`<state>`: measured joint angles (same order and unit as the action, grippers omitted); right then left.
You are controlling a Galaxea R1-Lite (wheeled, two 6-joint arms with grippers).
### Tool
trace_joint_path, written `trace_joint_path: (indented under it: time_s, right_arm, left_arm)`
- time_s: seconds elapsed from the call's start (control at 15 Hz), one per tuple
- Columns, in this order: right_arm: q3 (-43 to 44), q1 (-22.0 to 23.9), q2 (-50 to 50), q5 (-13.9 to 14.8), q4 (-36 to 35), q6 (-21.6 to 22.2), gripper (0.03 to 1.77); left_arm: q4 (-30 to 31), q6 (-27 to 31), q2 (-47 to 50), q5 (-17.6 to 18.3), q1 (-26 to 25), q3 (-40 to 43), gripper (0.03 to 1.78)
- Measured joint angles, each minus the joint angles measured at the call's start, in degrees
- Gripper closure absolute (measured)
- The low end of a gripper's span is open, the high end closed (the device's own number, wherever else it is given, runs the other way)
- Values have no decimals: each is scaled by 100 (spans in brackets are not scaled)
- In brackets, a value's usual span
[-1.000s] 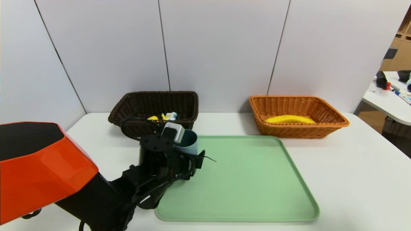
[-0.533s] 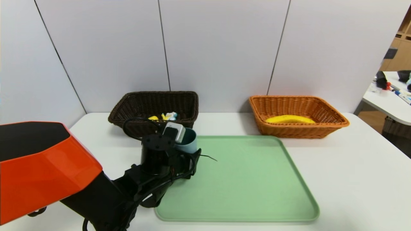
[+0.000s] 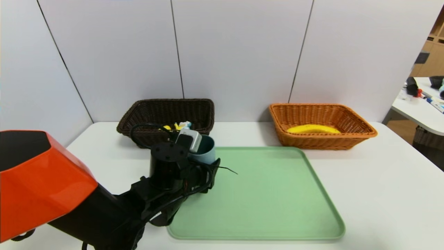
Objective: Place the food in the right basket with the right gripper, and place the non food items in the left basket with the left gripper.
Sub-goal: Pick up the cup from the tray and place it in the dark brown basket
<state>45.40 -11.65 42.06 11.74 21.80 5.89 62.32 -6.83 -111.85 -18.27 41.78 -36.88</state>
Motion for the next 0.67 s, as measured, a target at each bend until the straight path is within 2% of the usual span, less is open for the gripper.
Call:
trace_joint_path:
  time_s: [0.2, 0.33, 0.53, 0.67]
  right_arm:
    - [-76, 0, -28, 7, -11, -2, 10]
    - [-144, 0, -52, 2, -13, -2, 10]
    - [-262, 0, -105, -2, -24, -2, 10]
    - [-304, 0, -127, -9, -30, -7, 10]
  left_arm:
    - [-516, 2, 466, -40, 223, -133, 64]
    - [-1078, 5, 862, -44, 295, -455, 64]
    - [-2453, -9, 1458, -52, 277, -1362, 64]
    - [-3415, -28, 1712, -66, -33, -2000, 64]
